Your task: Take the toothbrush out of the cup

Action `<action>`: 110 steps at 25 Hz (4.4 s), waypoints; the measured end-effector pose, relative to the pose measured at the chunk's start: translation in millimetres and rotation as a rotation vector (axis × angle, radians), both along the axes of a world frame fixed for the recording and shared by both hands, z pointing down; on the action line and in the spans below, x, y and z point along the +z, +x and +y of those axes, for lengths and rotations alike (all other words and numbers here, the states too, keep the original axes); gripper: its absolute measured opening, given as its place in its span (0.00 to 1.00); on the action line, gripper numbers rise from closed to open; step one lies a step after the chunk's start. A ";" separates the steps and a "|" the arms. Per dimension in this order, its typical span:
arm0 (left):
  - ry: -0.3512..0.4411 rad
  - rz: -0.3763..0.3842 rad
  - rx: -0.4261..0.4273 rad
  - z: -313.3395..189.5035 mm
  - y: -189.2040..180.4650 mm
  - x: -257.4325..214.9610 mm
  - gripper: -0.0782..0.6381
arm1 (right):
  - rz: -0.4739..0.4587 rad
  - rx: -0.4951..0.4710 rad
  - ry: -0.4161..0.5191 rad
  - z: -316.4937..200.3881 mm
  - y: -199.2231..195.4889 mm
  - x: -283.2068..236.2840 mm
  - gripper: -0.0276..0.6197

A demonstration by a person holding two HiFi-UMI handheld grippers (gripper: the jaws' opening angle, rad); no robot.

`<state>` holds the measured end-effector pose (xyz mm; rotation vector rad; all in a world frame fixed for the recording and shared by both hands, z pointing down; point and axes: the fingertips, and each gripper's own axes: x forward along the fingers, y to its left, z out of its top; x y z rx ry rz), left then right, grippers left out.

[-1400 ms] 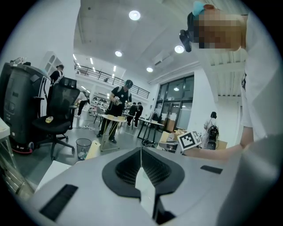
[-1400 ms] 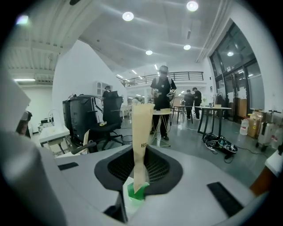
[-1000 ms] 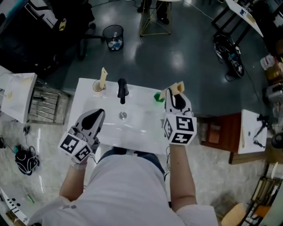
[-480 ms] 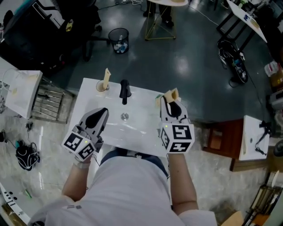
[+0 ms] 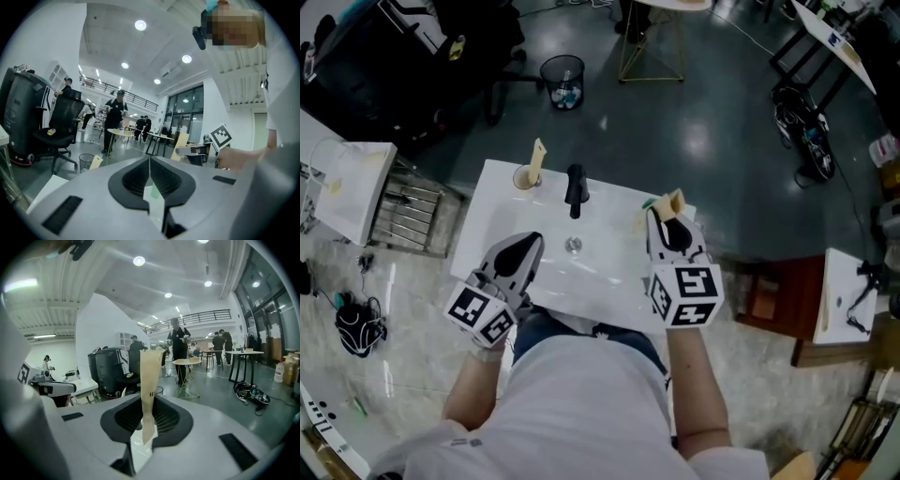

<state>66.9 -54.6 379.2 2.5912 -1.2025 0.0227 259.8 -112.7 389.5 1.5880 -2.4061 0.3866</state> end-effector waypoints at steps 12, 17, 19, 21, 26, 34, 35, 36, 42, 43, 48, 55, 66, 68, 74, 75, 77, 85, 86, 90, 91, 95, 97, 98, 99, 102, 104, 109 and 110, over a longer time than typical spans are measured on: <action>-0.018 0.017 0.041 -29.3 -154.0 17.8 0.14 | -0.018 0.080 -0.041 -16.2 -134.4 12.2 0.13; -0.034 0.018 0.092 -52.6 -227.9 26.6 0.14 | -0.009 0.131 -0.061 -29.0 -205.2 22.5 0.13; -0.042 0.018 0.114 -60.9 -252.9 28.8 0.14 | -0.015 0.147 -0.067 -32.7 -231.0 23.7 0.13; -0.052 0.018 0.138 -68.1 -272.1 30.2 0.14 | -0.025 0.161 -0.070 -35.1 -253.3 22.2 0.13; -0.066 0.008 0.205 -81.4 -298.3 30.8 0.14 | -0.041 0.189 -0.074 -38.8 -294.7 17.2 0.13; -0.081 0.006 0.258 -101.3 -291.3 30.6 0.14 | -0.049 0.207 -0.089 -40.0 -309.1 13.6 0.13; -0.080 0.007 0.261 -103.8 -286.9 30.2 0.14 | -0.050 0.205 -0.091 -40.3 -307.7 14.2 0.13; -0.079 0.007 0.266 -106.2 -282.0 30.3 0.14 | -0.050 0.203 -0.093 -40.4 -306.1 14.8 0.13; -0.074 0.001 0.290 -122.5 -249.9 36.3 0.14 | -0.057 0.200 -0.100 -40.2 -291.9 16.9 0.13; -0.078 -0.002 0.293 -126.5 -245.5 38.1 0.14 | -0.061 0.204 -0.103 -40.2 -289.3 18.3 0.13; -0.091 -0.021 0.314 -144.4 -222.8 47.5 0.14 | -0.058 0.212 -0.123 -39.4 -276.7 27.3 0.13; -0.134 -0.074 0.375 -162.6 -184.2 76.5 0.25 | -0.081 0.251 -0.143 -35.9 -265.5 36.4 0.13; -0.206 -0.172 0.405 -214.5 -126.7 135.2 0.45 | -0.097 0.305 -0.194 -36.7 -246.5 59.9 0.13; -0.216 -0.201 0.409 -221.9 -118.6 146.1 0.46 | -0.102 0.308 -0.208 -35.9 -245.2 63.9 0.13; -0.230 -0.287 0.415 -234.5 -99.4 168.6 0.49 | -0.117 0.309 -0.246 -31.7 -244.0 70.9 0.13; -0.231 -0.299 0.415 -236.1 -96.8 171.6 0.49 | -0.118 0.310 -0.248 -31.2 -243.7 71.9 0.13; -0.232 -0.317 0.417 -239.1 -92.2 177.8 0.49 | -0.120 0.311 -0.254 -30.6 -242.8 74.7 0.13; -0.226 -0.352 0.400 -249.8 -83.5 188.2 0.42 | -0.118 0.324 -0.276 -32.4 -235.0 83.9 0.13; -0.223 -0.353 0.396 -250.8 -83.5 188.5 0.39 | -0.117 0.325 -0.277 -33.0 -234.3 85.1 0.13; -0.219 -0.352 0.394 -252.6 -83.7 189.2 0.36 | -0.124 0.326 -0.279 -35.7 -233.0 87.4 0.13; -0.219 -0.351 0.393 -252.2 -84.2 188.6 0.36 | -0.125 0.326 -0.278 -36.0 -232.8 87.5 0.13; -0.213 -0.334 0.384 -250.3 -89.5 179.5 0.31 | -0.127 0.322 -0.269 -36.8 -234.2 84.9 0.13; -0.204 -0.319 0.372 -250.4 -93.1 171.1 0.27 | -0.126 0.319 -0.262 -37.4 -235.7 82.3 0.13; -0.199 -0.312 0.367 -250.2 -95.0 166.5 0.25 | -0.125 0.317 -0.258 -37.7 -236.4 80.6 0.13; -0.193 -0.307 0.364 -249.6 -97.0 161.7 0.24 | -0.124 0.315 -0.254 -38.1 -237.3 78.6 0.13; -0.177 -0.288 0.356 -246.8 -104.1 144.9 0.24 | -0.119 0.307 -0.235 -39.7 -239.7 70.5 0.13; -0.167 -0.268 0.346 -244.1 -110.2 130.6 0.23 | -0.113 0.301 -0.218 -40.9 -241.3 64.4 0.13; -0.125 -0.227 0.316 -237.2 -129.9 88.7 0.22 | -0.092 0.300 -0.173 -45.4 -242.2 51.2 0.13; -0.120 -0.217 0.309 -235.3 -135.1 80.4 0.22 | -0.093 0.299 -0.166 -46.7 -243.6 47.3 0.13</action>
